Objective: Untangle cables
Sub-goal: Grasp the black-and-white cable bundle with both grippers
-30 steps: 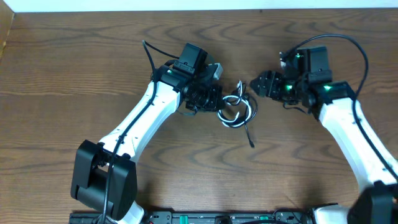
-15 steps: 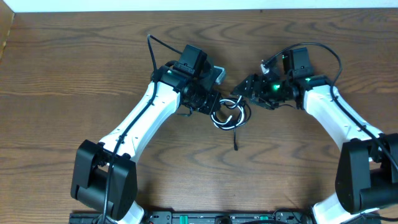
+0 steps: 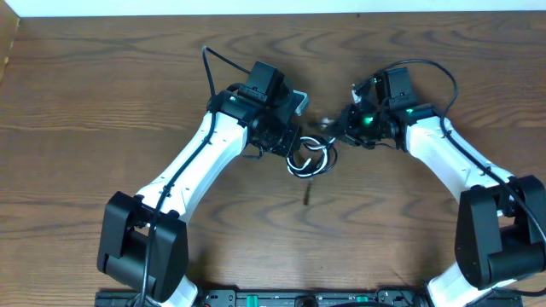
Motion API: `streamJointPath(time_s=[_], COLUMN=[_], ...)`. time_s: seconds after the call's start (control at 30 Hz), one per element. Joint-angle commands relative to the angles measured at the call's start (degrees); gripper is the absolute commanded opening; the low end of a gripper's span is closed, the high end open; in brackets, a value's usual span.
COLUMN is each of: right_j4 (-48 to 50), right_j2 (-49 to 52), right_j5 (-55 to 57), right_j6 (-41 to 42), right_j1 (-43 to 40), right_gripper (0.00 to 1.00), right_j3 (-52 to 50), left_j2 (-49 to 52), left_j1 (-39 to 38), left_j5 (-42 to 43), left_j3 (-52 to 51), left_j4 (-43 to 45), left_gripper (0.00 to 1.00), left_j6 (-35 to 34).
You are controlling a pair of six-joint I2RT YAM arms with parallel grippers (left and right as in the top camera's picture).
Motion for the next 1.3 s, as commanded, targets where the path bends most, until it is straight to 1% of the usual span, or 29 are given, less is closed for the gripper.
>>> streamJointPath(time_s=[0.0,0.13,0.27,0.37,0.4,0.47,0.6,0.67,0.83,0.9,1.0,1.13,1.27], right_j4=[-0.98,-1.68,-3.3,-5.79,-6.49,-9.62,-14.62,-14.67,-14.82,-14.32,-13.77,-11.21,-8.55], right_j2=[-1.7,-8.13,-19.43,-24.74,-25.46,-26.86,-26.12,-25.16,-21.35,-19.04,-16.76,-15.82,-15.8], right_j5=[0.63,-0.52,-0.07,2.58,3.39,7.65,17.53,20.87,28.04,28.96,29.99,29.66,29.4], right_j6=[-3.19,-5.53,-5.88,-5.81,-5.84,-5.81,-4.26,-3.37,0.02,0.26,0.42,0.42,1.64], right_j1=[-2.62,-3.32,-1.66,0.63,1.18,3.72,8.22,10.23,12.02,11.82,11.1,9.51,9.53], right_gripper=[0.01,0.01,0.01,0.01,0.01,0.01,0.01,0.01,0.01,0.01,0.01,0.01,0.01], right_j3=[0.7,0.7,0.7,0.7,0.7,0.7,0.66,0.66,0.66,0.66,0.66,0.66,0.66], left_j2=[0.13,0.13,0.13,0.13,0.13,0.13,0.11,0.11,0.11,0.11,0.11,0.11,0.11], left_j1=[0.15,0.15,0.15,0.15,0.15,0.15,0.17,0.15,0.22,0.26,0.26,0.26,0.26], left_j5=[-3.02,-4.66,-4.66,-3.61,-3.13,0.7,8.24,11.39,19.98,24.48,28.68,29.51,31.76], left_j3=[-0.44,-0.44,-0.44,-0.44,-0.44,-0.44,-0.42,-0.44,-0.44,-0.44,-0.44,-0.44,-0.44], left_j4=[0.66,2.03,5.38,8.22,8.68,11.76,16.81,18.12,18.49,18.47,18.16,15.43,15.54], left_gripper=[0.07,0.07,0.07,0.07,0.07,0.08,0.08,0.07,0.07,0.07,0.07,0.07,0.08], left_j6=[-4.83,-9.55,-15.67,-23.8,-25.09,-29.81,-34.86,-37.05,-37.27,-35.87,-33.31,-32.09,-32.15])
